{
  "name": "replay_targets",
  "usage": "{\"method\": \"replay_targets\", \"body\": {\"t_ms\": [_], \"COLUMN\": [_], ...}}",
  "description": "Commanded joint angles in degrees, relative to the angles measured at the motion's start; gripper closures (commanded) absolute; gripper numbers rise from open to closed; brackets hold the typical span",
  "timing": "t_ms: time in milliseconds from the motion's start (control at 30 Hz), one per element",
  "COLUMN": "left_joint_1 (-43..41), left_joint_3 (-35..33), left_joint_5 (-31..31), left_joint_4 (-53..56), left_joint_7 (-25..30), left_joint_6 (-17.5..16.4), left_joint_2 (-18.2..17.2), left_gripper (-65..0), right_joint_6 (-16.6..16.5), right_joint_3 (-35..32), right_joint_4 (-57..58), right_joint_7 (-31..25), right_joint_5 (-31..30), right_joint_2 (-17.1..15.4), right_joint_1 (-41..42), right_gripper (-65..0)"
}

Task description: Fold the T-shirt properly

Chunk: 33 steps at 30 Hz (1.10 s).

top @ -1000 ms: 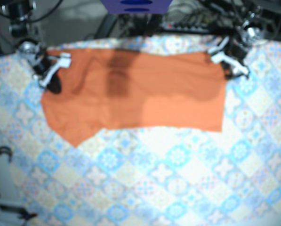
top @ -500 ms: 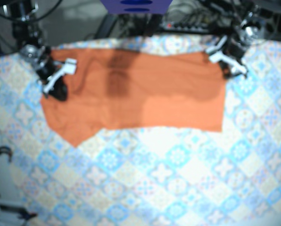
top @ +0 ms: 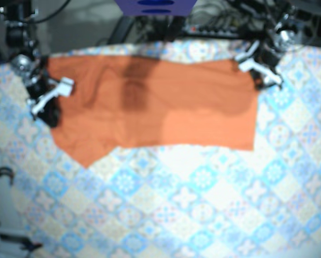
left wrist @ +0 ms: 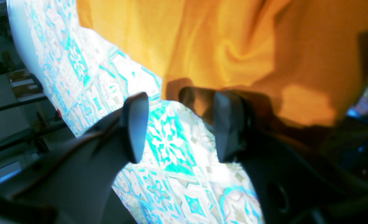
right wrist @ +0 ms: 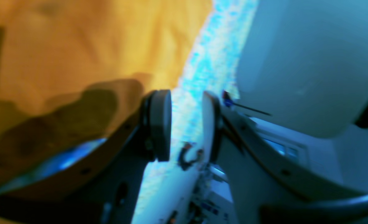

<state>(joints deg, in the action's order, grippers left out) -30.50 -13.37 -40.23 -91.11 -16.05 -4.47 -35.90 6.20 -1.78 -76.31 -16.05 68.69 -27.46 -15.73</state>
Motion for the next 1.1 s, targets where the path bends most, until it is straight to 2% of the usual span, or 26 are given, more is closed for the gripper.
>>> {"method": "replay_targets", "body": {"t_ms": [0,167,433,667,967,1067], "left_joint_1": [-0.1,-0.1,-0.5,-0.2,-0.3,-0.3], "left_joint_3": [0.7,2.5,2.7,2.8,2.8,2.8], "left_joint_5": [0.6,6.9,7.7,15.0,15.6,15.6], "left_joint_4": [-1.5,-4.5,-4.8,-4.8,-4.8,-4.8], "left_joint_7": [0.2,0.1,0.0,-0.3,-0.3,-0.3], "left_joint_6": [1.0,1.0,1.0,0.9,0.9,0.9], "left_joint_2": [-0.9,-1.0,-1.1,-1.2,-1.2,-1.2], "left_gripper": [-32.9,-32.9,-32.9,-32.9,-32.9,-32.9], "right_joint_6": [1.1,1.1,1.0,0.9,0.9,0.9], "right_joint_3": [0.9,1.1,0.9,0.6,0.5,0.5], "right_joint_4": [-1.9,-4.8,-4.3,-4.3,-3.6,-2.1], "right_joint_7": [-0.2,0.3,0.4,2.6,2.2,0.0], "right_joint_5": [-1.9,-7.6,-7.6,-7.8,-7.7,-7.5], "right_joint_2": [-1.0,-0.9,-0.9,-0.8,-0.8,-0.8], "right_joint_1": [0.6,1.7,1.6,1.5,1.4,1.4], "right_gripper": [-16.5,-16.4,-16.4,-16.4,-16.4,-16.4]}}
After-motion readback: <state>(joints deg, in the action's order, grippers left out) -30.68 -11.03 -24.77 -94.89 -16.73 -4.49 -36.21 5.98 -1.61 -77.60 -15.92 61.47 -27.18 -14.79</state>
